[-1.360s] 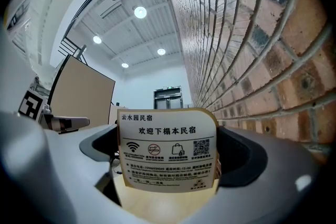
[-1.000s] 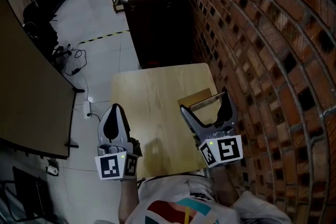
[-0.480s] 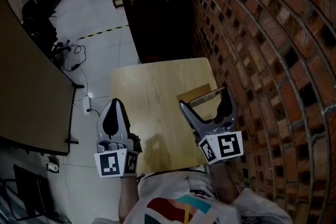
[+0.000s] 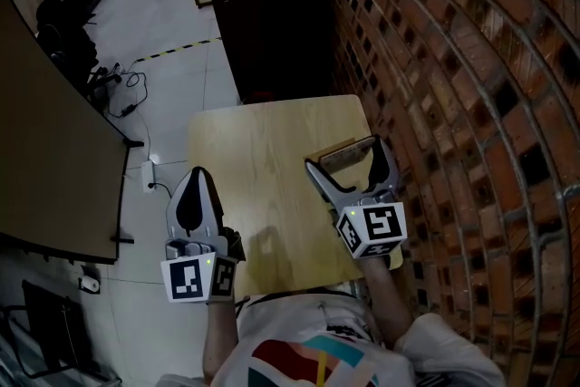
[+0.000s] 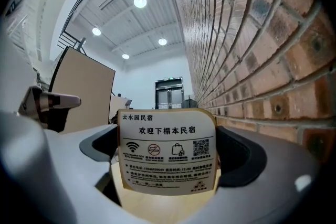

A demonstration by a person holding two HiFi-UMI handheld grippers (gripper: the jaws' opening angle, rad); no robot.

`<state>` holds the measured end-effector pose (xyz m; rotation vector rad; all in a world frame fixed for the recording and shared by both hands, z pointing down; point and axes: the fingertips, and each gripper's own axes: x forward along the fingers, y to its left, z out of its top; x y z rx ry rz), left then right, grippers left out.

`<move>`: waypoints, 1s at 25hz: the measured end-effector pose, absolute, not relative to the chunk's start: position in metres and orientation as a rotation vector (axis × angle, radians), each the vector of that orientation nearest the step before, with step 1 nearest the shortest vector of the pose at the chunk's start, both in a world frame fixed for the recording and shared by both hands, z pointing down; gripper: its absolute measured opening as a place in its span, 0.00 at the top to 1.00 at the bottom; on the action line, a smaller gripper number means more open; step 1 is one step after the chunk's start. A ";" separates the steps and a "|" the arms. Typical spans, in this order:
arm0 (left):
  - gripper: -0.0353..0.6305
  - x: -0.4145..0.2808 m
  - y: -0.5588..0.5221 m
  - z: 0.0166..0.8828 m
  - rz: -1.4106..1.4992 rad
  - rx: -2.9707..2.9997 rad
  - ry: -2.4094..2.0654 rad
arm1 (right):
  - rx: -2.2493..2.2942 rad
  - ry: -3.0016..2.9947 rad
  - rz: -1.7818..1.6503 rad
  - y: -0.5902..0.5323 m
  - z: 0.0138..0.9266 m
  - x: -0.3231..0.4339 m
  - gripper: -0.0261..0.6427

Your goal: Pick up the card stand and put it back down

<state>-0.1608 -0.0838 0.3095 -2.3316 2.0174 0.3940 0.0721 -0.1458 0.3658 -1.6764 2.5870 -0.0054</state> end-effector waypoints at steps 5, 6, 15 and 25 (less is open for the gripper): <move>0.94 -0.166 -0.086 0.315 0.379 -2.332 2.041 | -1.736 2.630 -0.024 -0.193 0.403 0.068 0.11; 0.94 -0.167 -0.087 0.316 0.375 -2.331 2.048 | -1.750 2.639 -0.027 -0.203 0.411 0.067 0.11; 0.94 -0.184 -0.099 0.330 0.348 -2.308 2.110 | -1.897 2.669 -0.213 -0.287 0.491 0.061 0.11; 0.94 -0.216 -0.112 0.341 0.260 -2.240 2.208 | -2.018 2.632 -0.483 -0.356 0.557 0.053 0.12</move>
